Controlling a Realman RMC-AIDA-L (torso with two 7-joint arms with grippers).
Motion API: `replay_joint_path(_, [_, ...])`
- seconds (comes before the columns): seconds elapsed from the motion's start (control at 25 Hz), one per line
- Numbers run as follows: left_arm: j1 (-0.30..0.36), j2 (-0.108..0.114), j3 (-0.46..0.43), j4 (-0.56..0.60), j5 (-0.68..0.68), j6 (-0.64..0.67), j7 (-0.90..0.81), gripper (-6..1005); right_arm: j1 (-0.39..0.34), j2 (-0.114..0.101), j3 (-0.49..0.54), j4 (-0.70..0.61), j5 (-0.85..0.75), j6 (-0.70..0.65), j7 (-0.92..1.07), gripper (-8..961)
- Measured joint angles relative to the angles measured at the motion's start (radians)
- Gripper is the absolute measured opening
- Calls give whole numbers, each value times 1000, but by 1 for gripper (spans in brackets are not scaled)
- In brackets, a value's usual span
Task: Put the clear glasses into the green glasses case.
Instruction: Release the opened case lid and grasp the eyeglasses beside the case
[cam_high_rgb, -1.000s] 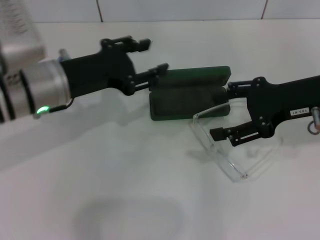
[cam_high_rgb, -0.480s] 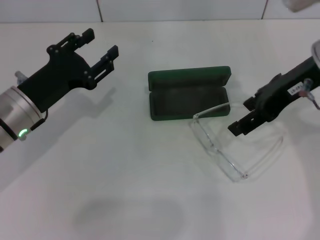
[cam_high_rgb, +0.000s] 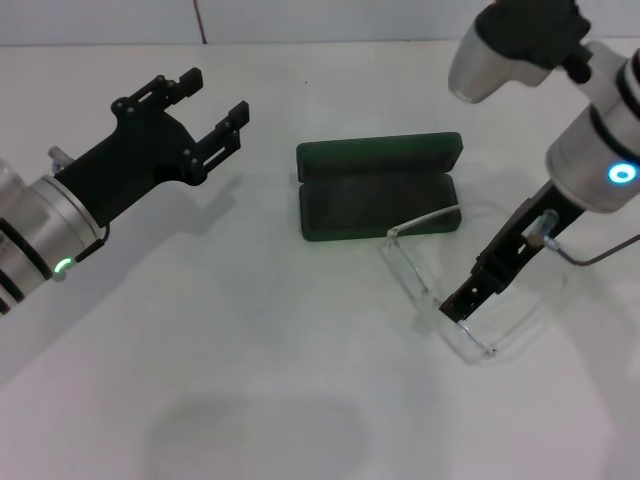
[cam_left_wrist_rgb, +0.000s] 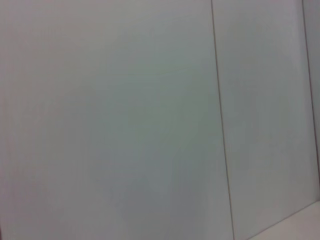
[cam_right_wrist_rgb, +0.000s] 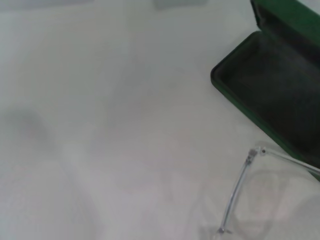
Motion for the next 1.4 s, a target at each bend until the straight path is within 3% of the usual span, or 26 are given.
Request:
replay_joint_path(0.36, [-2, 1, 4, -12, 3, 0, 37, 636, 9, 4, -109, 85, -2, 123, 44, 844])
replay_joint_path(0.84, [-17, -2, 5, -45, 7, 0, 77, 635, 45, 3, -167, 187, 15, 213, 41, 799])
replay_joint_path(1.04, [-33, -3, 5, -59, 7, 0, 79, 635, 47, 3, -180, 190, 15, 225, 36, 603])
replay_joint_path(1.28, [-52, -4, 5, -84, 5, 0, 78, 635, 54, 3, -184, 193, 8, 238, 14, 551])
replay_joint_path(1.4, [-54, -4, 5, -90, 3, 0, 78, 635, 61, 3, -201, 196, 8, 243, 11, 469])
